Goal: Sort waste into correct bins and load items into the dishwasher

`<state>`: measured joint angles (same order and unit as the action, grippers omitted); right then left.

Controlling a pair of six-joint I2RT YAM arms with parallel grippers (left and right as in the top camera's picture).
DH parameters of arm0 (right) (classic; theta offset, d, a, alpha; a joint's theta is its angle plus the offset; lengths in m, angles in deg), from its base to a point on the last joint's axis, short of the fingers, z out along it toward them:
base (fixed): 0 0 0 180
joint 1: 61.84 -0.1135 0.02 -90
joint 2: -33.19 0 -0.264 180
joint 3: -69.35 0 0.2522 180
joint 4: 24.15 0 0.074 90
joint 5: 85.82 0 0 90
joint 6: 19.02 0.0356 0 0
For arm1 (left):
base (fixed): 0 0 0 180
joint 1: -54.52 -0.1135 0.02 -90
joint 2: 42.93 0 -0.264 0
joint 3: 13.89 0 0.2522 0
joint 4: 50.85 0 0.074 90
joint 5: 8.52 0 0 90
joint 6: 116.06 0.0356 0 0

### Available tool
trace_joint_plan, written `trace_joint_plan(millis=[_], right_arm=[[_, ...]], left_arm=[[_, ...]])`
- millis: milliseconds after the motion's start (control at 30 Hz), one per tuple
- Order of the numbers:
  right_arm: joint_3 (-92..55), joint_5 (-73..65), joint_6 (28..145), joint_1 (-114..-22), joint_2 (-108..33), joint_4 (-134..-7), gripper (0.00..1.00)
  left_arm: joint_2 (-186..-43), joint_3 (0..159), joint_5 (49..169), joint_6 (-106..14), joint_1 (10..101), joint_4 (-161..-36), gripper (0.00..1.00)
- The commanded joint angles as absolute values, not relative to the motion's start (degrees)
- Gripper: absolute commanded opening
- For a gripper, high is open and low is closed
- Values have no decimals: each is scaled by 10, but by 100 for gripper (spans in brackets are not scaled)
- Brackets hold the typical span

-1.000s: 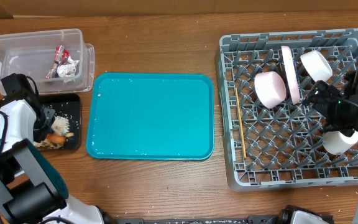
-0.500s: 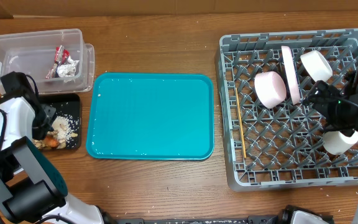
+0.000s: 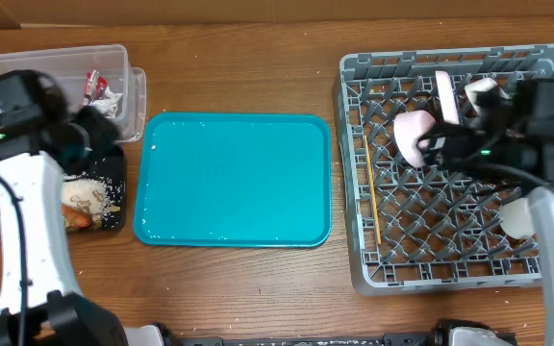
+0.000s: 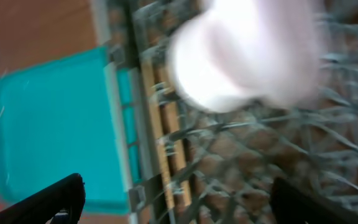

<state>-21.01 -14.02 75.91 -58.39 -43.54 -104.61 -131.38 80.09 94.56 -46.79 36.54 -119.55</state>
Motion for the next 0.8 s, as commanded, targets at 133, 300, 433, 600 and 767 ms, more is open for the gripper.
trace_joint_plan(millis=[133, 300, 433, 600, 767], right_arm=[[-216, -148, 718, -730, -439, -1016, 99], [-216, -112, 731, -774, -471, -1042, 100], [-216, -109, 748, -770, -494, -1082, 100], [-216, -85, 792, -760, -470, -1092, 100], [-176, -10, 819, -760, -401, -1061, 100]], left_arm=[[-1309, 806, 923, -363, 485, -1345, 85], [-1309, 806, 870, -363, 528, -1465, 94], [-1308, 806, 871, -363, 528, -1529, 92], [-1269, 783, 868, -363, 528, -1538, 89], [-1139, 700, 867, -363, 528, -1453, 93]])
